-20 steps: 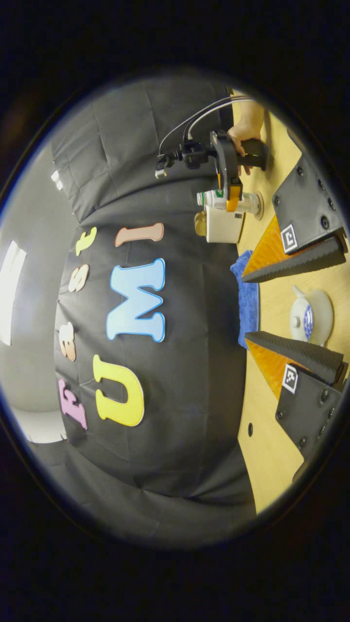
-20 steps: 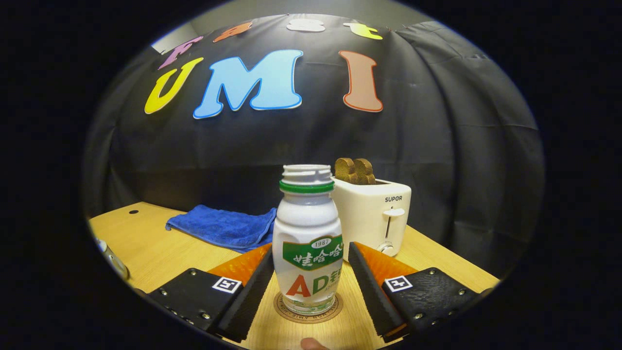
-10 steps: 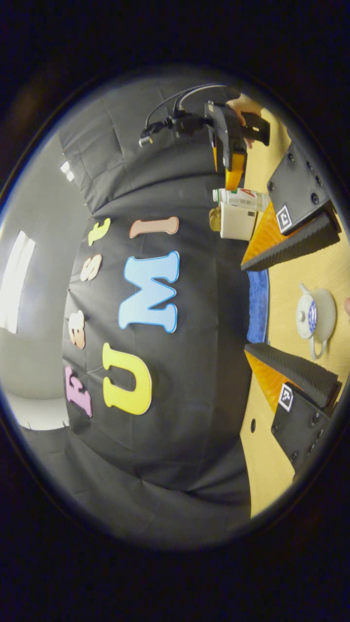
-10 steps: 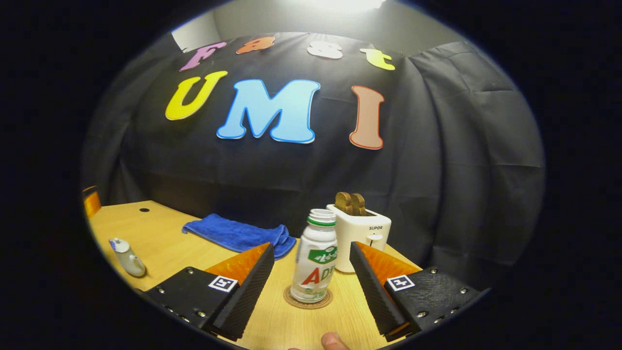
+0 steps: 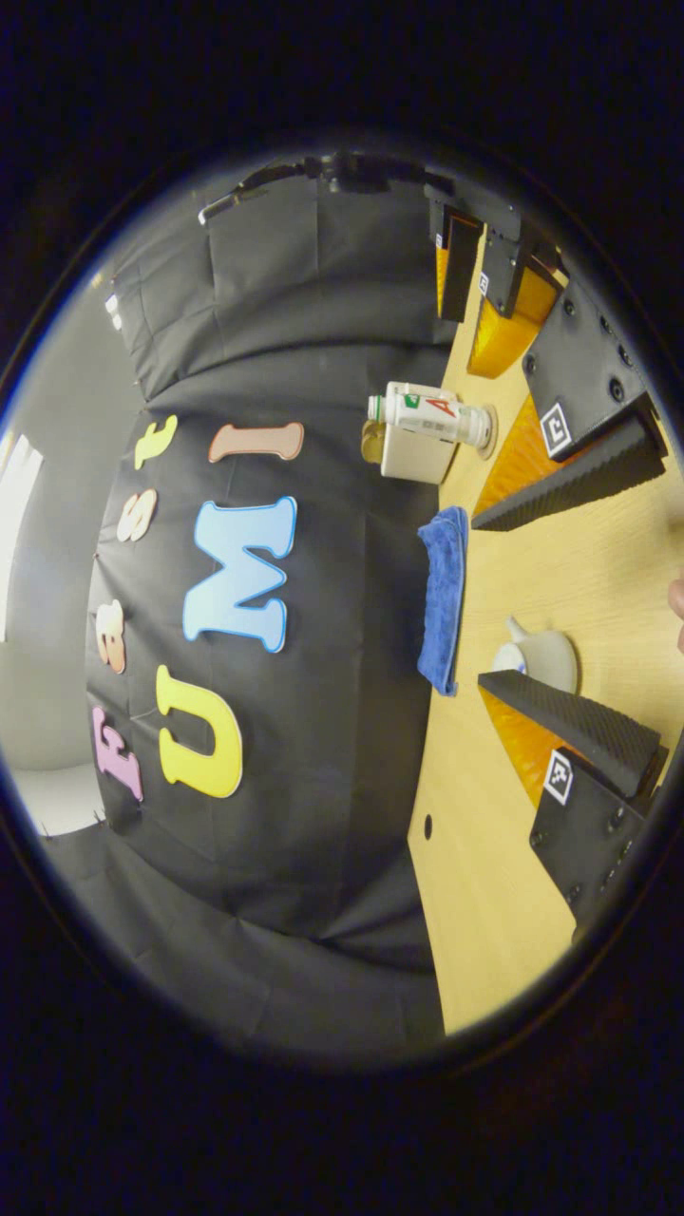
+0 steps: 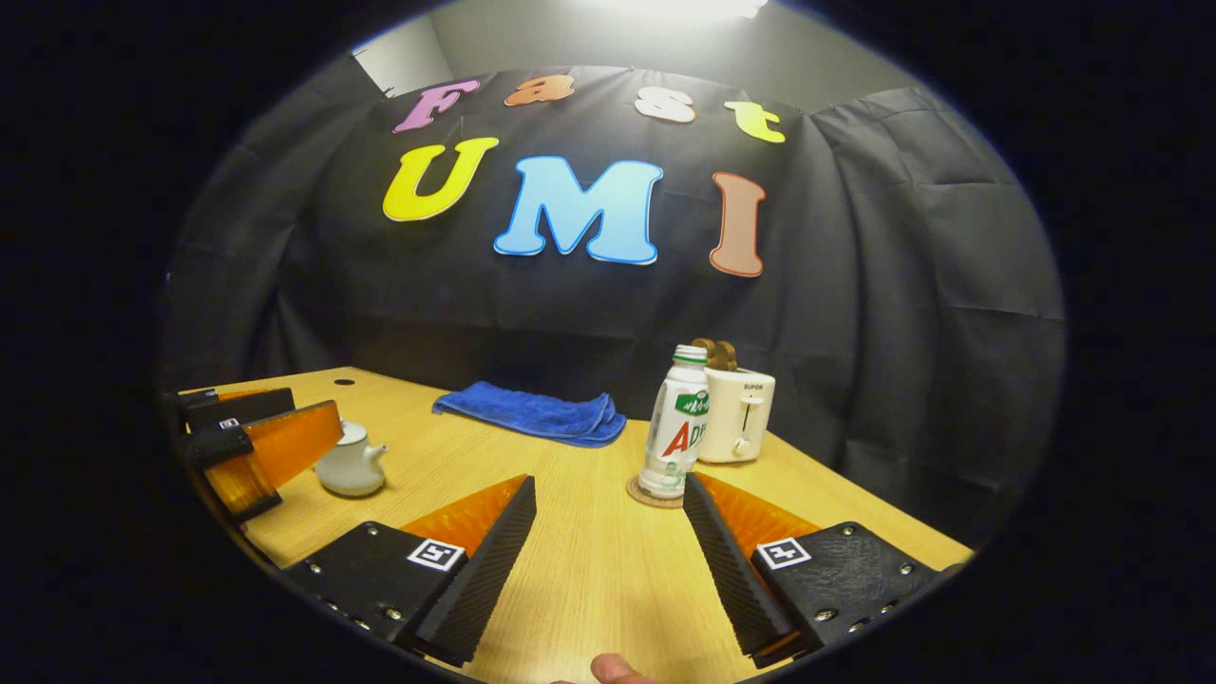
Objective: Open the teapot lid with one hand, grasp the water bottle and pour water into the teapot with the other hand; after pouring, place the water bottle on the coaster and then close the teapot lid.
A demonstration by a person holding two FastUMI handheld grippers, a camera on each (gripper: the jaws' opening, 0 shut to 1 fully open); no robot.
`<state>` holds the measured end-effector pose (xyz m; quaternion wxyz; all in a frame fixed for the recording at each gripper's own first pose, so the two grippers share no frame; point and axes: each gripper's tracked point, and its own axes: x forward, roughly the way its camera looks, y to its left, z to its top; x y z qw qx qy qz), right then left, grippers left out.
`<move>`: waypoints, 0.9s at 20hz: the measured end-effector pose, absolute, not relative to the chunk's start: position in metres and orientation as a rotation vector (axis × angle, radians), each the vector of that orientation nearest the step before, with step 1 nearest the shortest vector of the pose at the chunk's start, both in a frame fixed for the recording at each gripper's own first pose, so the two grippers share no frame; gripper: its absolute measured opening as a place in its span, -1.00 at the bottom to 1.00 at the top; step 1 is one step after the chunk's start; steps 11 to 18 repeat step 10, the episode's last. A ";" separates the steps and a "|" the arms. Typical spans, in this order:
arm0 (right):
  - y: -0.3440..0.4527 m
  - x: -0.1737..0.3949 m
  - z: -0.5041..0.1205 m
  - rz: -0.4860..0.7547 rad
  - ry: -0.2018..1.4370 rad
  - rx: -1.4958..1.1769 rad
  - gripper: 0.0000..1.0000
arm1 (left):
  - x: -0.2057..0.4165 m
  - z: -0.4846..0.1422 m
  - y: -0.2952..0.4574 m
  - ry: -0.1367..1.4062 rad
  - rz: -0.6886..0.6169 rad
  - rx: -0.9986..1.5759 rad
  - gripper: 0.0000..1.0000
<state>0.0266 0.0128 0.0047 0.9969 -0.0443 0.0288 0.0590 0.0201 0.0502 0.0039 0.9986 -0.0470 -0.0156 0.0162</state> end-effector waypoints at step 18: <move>0.009 0.004 -0.001 0.036 0.006 -0.004 0.89 | 0.001 -0.004 0.028 0.003 0.120 0.001 0.97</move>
